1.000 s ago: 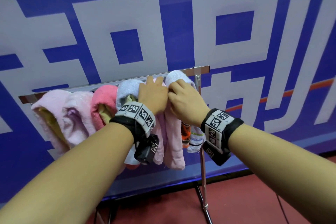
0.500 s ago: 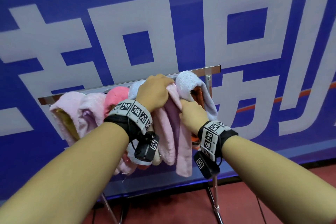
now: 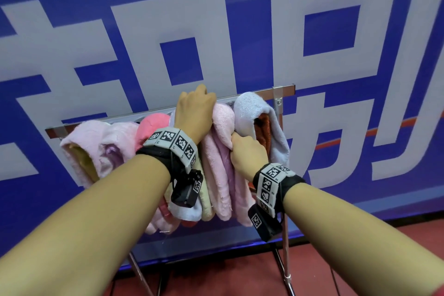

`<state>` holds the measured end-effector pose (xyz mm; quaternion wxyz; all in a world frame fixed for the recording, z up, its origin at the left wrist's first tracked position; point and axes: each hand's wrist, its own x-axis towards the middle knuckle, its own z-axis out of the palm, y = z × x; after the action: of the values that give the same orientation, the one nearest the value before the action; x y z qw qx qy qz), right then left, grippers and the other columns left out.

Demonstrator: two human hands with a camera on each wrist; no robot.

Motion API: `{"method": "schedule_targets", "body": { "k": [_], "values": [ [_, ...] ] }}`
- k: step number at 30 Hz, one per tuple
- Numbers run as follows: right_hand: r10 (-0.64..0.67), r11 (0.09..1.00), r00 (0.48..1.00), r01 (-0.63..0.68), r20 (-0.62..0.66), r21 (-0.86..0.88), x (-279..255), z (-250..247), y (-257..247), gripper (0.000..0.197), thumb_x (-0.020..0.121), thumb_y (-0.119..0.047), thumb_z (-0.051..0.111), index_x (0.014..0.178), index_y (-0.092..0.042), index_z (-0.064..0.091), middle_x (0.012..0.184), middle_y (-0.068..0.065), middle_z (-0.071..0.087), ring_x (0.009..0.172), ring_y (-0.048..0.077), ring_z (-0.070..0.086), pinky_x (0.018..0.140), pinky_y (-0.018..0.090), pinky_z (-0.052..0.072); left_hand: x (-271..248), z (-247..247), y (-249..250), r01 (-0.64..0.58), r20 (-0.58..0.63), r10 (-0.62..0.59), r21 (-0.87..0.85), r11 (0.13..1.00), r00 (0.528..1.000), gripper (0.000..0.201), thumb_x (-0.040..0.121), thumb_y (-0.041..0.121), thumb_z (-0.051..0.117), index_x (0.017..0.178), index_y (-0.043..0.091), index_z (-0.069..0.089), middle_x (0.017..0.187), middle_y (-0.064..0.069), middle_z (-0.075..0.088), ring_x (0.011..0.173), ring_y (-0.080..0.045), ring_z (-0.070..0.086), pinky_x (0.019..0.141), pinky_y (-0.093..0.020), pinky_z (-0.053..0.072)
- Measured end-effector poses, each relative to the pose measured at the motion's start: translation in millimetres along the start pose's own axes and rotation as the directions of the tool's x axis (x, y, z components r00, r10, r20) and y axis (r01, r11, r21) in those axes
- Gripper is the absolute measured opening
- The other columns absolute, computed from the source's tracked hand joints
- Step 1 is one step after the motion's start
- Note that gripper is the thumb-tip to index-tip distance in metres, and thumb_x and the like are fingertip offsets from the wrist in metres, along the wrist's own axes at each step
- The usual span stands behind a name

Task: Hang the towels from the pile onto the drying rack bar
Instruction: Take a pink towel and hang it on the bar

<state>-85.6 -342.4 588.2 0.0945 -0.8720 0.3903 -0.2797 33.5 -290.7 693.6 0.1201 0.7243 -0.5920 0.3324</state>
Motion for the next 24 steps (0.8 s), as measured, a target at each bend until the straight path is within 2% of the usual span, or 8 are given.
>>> {"method": "schedule_targets", "body": {
  "k": [3,6,8,11,14,19,22,24],
  "values": [
    [0.044,0.999,0.998,-0.044,-0.035,0.011,8,2,6,0.028,0.090,-0.009,0.041,0.114,-0.013,0.055,0.103,0.012,0.066,0.091,0.037,0.064,0.072,0.039,0.051,9,-1,1,0.024,-0.023,-0.024,-0.012,1.000,0.999,0.022,0.082,-0.008,0.045,0.092,0.006,0.058,0.095,-0.014,0.051,0.067,-0.028,0.037,0.065,-0.038,0.026],
    [0.081,0.997,0.996,-0.081,-0.032,0.004,14,4,14,0.028,0.090,-0.008,0.041,0.110,-0.014,0.060,0.103,0.012,0.066,0.092,0.035,0.064,0.068,0.034,0.044,17,0,7,0.032,-0.022,-0.033,-0.044,0.999,0.999,0.020,0.084,-0.007,0.044,0.094,0.007,0.055,0.095,-0.014,0.051,0.071,-0.033,0.050,0.062,-0.039,0.033],
    [0.096,0.995,0.995,-0.096,0.003,0.000,16,6,16,0.028,0.089,-0.008,0.042,0.108,-0.013,0.061,0.104,0.012,0.067,0.093,0.034,0.064,0.070,0.034,0.045,21,0,13,0.033,-0.025,-0.036,-0.082,0.996,0.999,0.022,0.083,-0.007,0.044,0.096,0.007,0.055,0.096,-0.014,0.051,0.076,-0.036,0.053,0.063,-0.041,0.037],
    [0.145,0.989,0.986,-0.143,0.087,-0.028,18,7,19,0.028,0.089,-0.007,0.043,0.110,-0.010,0.060,0.109,0.015,0.065,0.098,0.035,0.064,0.077,0.038,0.050,22,0,19,0.012,-0.010,-0.013,-0.076,0.997,1.000,0.026,0.081,-0.010,0.043,0.096,0.007,0.055,0.096,-0.013,0.051,0.078,-0.036,0.053,0.063,-0.041,0.038],
    [0.161,0.984,0.982,-0.153,0.103,-0.089,19,2,22,0.029,0.090,-0.005,0.046,0.115,-0.007,0.059,0.113,0.016,0.064,0.103,0.035,0.063,0.084,0.039,0.051,15,0,11,0.016,0.013,-0.016,-0.017,1.000,1.000,0.023,0.084,-0.008,0.044,0.097,0.007,0.056,0.097,-0.014,0.050,0.078,-0.038,0.054,0.062,-0.040,0.033],
    [0.145,0.987,0.974,-0.130,0.176,-0.091,18,-3,19,0.029,0.087,-0.008,0.054,0.115,-0.008,0.062,0.113,0.013,0.064,0.103,0.033,0.064,0.090,0.043,0.053,0,-6,11,0.018,0.054,-0.021,0.064,0.998,0.998,0.020,0.087,-0.003,0.044,0.099,0.009,0.055,0.101,-0.014,0.051,0.080,-0.039,0.058,0.062,-0.039,0.031],
    [0.058,0.998,0.963,-0.052,0.265,-0.031,11,-8,18,0.025,0.082,-0.021,0.054,0.105,-0.018,0.064,0.104,0.005,0.068,0.095,0.027,0.065,0.085,0.043,0.055,-7,-10,13,-0.005,0.100,-0.003,0.078,0.997,0.995,0.021,0.088,0.002,0.046,0.104,0.011,0.055,0.104,-0.013,0.055,0.089,-0.040,0.059,0.066,-0.041,0.035],
    [-0.006,1.000,0.947,0.007,0.320,-0.004,3,-14,18,0.031,0.075,-0.032,0.055,0.103,-0.021,0.062,0.097,0.000,0.067,0.091,0.024,0.064,0.080,0.040,0.055,-12,-14,10,0.021,0.115,-0.025,0.034,0.999,0.993,0.021,0.085,0.005,0.049,0.104,0.012,0.054,0.103,-0.013,0.057,0.092,-0.041,0.059,0.067,-0.041,0.037]
  ]
}}
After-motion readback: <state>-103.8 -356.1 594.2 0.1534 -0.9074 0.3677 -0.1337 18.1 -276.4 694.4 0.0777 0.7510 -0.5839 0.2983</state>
